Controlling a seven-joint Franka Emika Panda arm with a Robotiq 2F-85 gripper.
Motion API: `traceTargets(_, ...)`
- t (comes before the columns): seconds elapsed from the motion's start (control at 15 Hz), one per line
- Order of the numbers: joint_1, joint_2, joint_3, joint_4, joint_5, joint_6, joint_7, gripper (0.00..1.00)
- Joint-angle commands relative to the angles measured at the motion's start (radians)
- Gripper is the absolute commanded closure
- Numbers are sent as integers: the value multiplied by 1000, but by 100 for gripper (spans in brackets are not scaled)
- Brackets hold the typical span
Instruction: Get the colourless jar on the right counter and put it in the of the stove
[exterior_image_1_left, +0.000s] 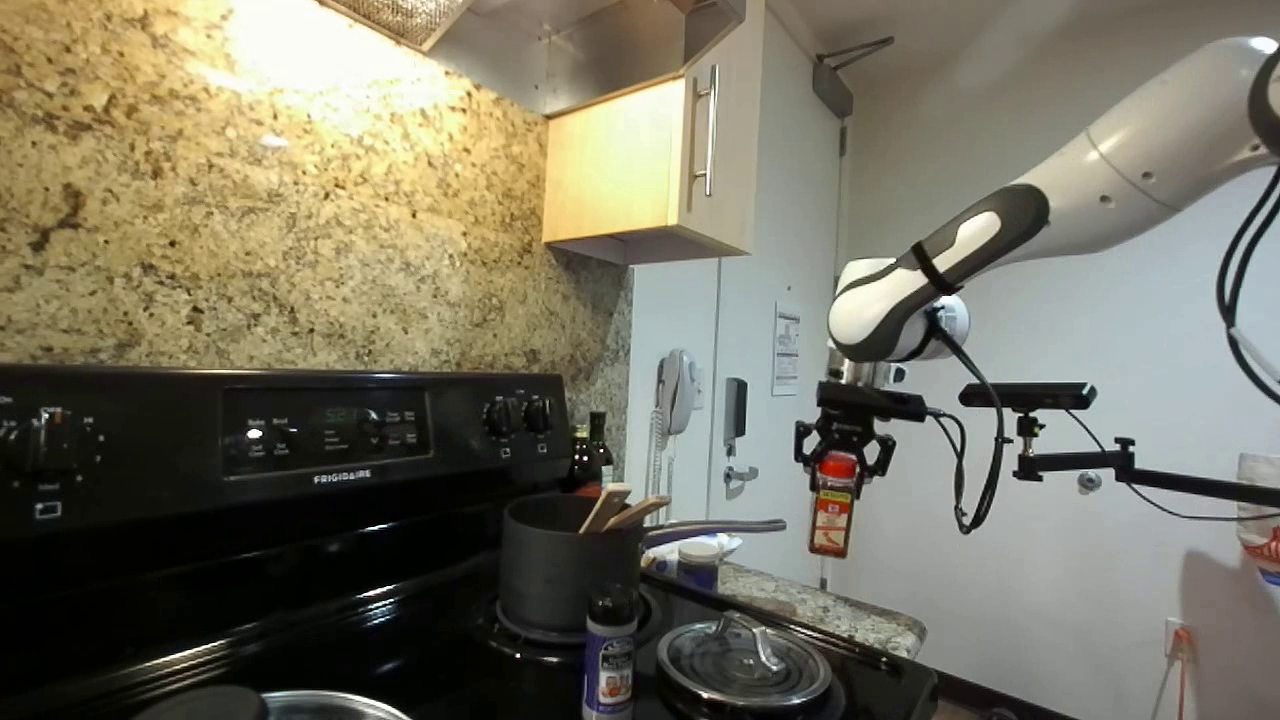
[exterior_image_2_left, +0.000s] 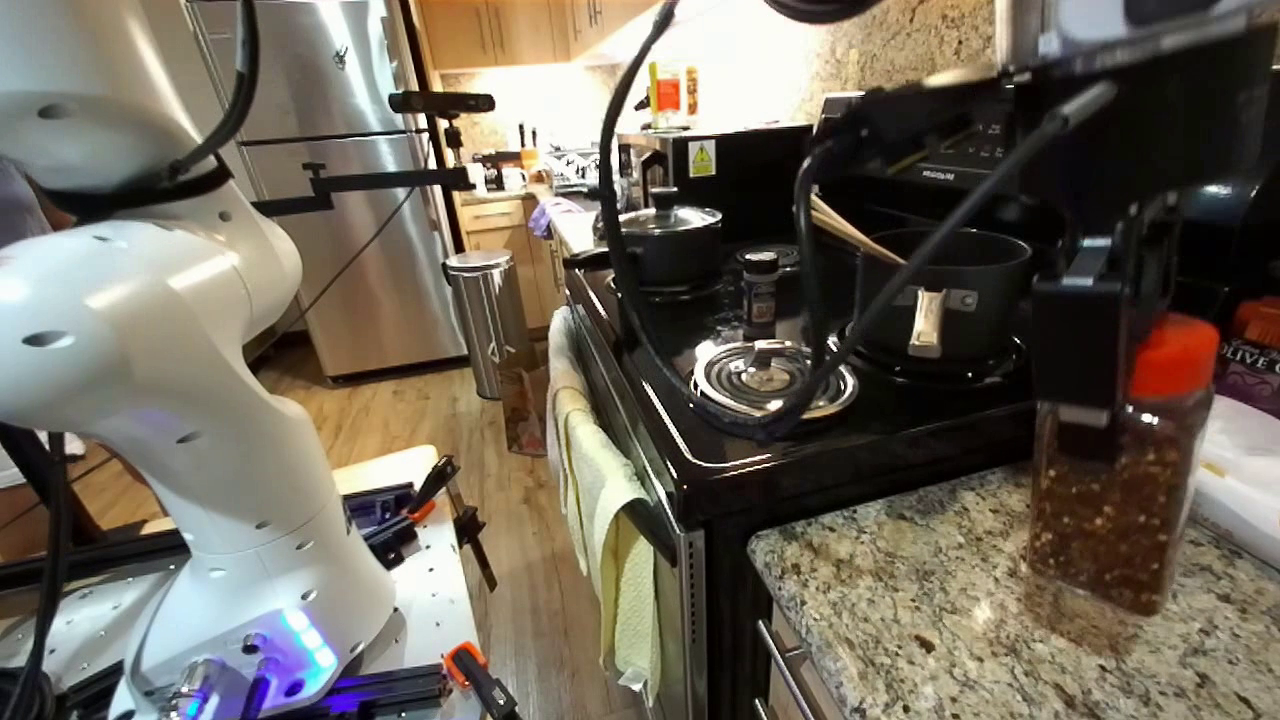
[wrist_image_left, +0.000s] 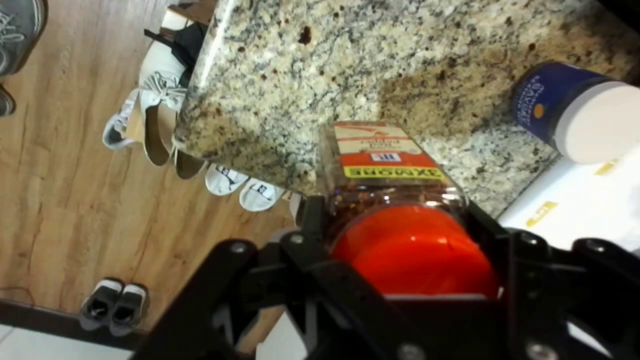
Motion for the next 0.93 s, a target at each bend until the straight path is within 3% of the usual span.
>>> traceTargets(0.0, -5, -168, 47, -37, -102, -83, -21, 61)
traceTargets(0.07, -7, -212, 62, -44, -109, -104, -34, 61)
traceTargets(0.13, -20, -109, 54, 2, -69, -73, -8, 36)
traceTargets(0.4, -25, -200, 81, -25, -81, -109, -15, 36)
traceTargets(0.47, -23, -184, 72, -16, -63, -128, -41, 61)
traceTargets(0.87, 19, -248, 125, 8, -65, -212, -176, 61)
